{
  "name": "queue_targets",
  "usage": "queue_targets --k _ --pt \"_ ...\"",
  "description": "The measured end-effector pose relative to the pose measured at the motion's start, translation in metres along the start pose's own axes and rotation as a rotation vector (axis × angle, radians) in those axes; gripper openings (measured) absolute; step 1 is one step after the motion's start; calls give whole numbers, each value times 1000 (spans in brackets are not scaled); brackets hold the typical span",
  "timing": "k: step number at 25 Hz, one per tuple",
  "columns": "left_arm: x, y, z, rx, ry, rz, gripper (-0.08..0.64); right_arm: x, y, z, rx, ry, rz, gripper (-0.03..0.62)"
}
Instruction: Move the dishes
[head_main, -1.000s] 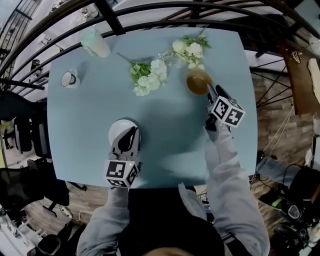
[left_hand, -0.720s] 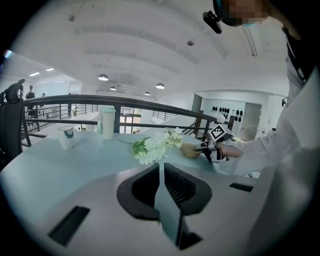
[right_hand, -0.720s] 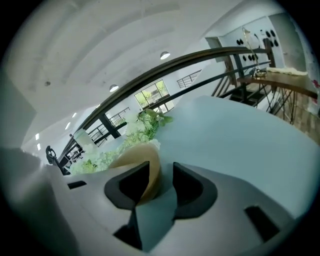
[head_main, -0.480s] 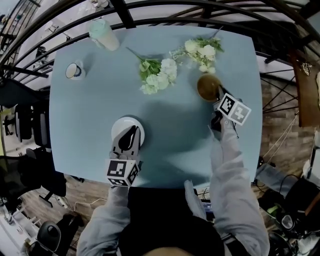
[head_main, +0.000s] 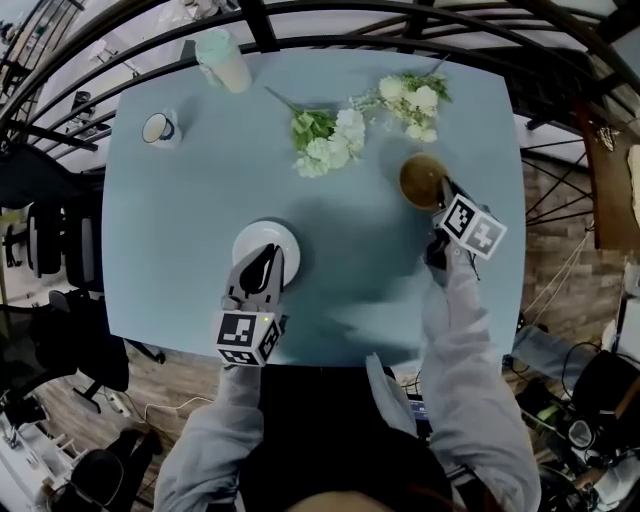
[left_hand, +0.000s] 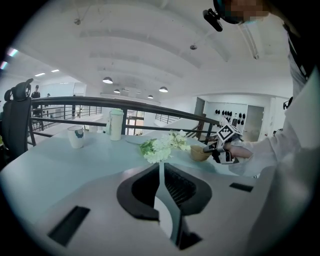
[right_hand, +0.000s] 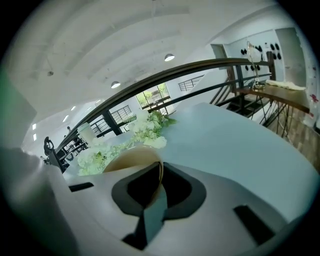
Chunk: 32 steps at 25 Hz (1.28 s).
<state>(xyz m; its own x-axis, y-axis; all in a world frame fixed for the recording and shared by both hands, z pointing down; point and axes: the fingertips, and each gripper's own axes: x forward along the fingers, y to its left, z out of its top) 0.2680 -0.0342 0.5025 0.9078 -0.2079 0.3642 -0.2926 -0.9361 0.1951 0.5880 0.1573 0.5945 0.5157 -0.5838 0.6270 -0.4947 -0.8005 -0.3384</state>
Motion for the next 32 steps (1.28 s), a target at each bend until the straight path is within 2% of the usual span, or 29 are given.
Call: queue_targets --k 19,32 --pt "-122 72 -14 41 -51 -8 43 -97 125 -81 -2 -35 48 29" --pt "-177 121 -29 30 -43 7 43 -120 202 -129 -22 -31 88 29"
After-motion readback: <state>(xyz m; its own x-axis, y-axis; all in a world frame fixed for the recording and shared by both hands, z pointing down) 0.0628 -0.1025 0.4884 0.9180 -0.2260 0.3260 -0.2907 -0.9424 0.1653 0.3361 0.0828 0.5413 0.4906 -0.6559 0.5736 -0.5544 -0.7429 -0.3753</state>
